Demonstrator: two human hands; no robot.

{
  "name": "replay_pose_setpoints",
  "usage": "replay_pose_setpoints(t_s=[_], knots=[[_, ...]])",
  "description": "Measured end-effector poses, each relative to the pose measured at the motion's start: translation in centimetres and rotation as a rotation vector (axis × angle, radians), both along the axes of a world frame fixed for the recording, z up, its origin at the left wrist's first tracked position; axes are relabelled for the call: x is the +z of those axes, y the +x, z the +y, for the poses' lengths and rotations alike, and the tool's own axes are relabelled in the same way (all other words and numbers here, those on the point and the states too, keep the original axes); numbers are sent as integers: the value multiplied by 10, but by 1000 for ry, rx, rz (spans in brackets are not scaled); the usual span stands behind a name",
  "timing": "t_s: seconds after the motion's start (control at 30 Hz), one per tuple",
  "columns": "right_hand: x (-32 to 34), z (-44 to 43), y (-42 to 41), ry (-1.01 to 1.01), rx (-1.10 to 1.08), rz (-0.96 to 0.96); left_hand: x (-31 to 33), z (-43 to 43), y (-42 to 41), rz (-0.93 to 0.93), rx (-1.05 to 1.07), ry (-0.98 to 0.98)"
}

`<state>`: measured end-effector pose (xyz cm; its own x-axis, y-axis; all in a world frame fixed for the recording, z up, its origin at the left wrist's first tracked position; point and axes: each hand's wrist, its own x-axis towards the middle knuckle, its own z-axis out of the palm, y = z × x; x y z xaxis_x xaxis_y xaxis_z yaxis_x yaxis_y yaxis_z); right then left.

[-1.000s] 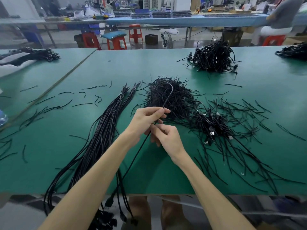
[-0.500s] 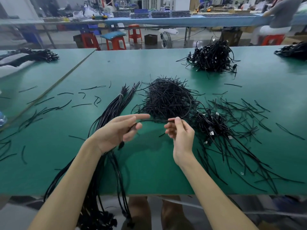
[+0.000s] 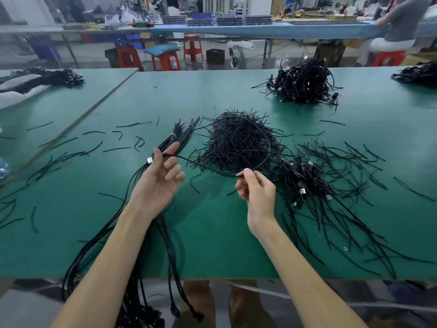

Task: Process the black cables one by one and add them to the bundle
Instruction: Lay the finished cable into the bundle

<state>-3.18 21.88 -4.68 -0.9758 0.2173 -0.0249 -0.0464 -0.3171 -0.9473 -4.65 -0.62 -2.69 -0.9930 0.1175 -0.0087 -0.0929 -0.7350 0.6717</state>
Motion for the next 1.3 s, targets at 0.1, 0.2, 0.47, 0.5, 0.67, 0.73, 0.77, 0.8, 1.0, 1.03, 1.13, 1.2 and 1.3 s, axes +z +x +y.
replay_pose_setpoints(t_s=[0.1,0.2,0.47,0.5,0.67,0.73,0.77,0.8,1.0,1.03,1.13,1.2,1.3], knots=[[0,-2,1,108,71,27,3,4,-3,-28,124,11],[-1,-4,2,179,92,31,5,3,-1,54,75,170],[-3,-1,1,161,58,4,3,11,16,139,-148,-392],[-3,-1,2,142,49,-4,0,18,18,164,-116,-583],[2,-3,4,95,48,-6,-16,41,27,552,110,-1431],[5,-3,4,49,53,-16,-18,45,29,734,156,-1727],[6,-3,5,24,66,-19,-17,47,29,778,180,-1828],[8,-3,6,1,87,-18,-16,48,29,785,216,-1884],[13,1,11,5,204,20,-15,48,23,626,149,-1662],[13,1,11,31,233,31,-15,49,23,580,113,-1607],[11,2,11,89,303,49,-12,49,21,436,34,-1393],[9,2,10,107,336,55,-10,46,19,358,16,-1247],[8,-1,10,170,408,76,-9,42,18,237,-35,-991]])
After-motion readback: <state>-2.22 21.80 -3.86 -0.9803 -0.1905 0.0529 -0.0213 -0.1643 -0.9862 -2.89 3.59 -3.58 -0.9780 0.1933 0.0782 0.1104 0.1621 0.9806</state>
